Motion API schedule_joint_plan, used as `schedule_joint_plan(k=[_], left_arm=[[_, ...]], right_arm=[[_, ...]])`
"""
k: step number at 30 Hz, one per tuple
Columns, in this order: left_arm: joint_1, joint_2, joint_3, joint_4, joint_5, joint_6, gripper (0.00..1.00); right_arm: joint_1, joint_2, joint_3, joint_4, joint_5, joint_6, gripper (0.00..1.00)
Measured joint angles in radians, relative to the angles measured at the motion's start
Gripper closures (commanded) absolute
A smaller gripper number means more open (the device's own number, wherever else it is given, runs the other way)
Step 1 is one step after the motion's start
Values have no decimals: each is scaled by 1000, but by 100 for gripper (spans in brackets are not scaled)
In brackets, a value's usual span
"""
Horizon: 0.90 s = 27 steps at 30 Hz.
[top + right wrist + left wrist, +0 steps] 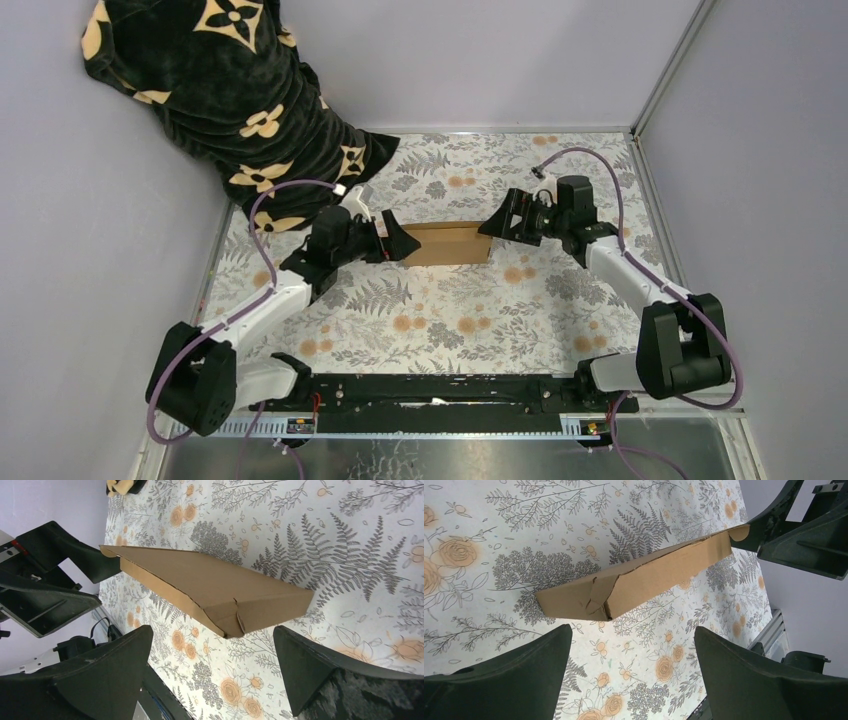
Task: Fold the paper box
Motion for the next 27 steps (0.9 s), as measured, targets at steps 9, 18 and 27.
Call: schedule_joint_plan(k=[9, 18, 27], left_arm=[[0, -151, 26, -158, -104, 4, 1], [0, -344, 66, -248, -184, -6, 1], [0, -483, 67, -292, -178, -59, 1]], right_arm=[[-68, -147, -1, -111, 20, -42, 0], [-90, -360, -2, -212, 124, -43, 0], [-90, -548, -1, -324, 323, 51, 0]])
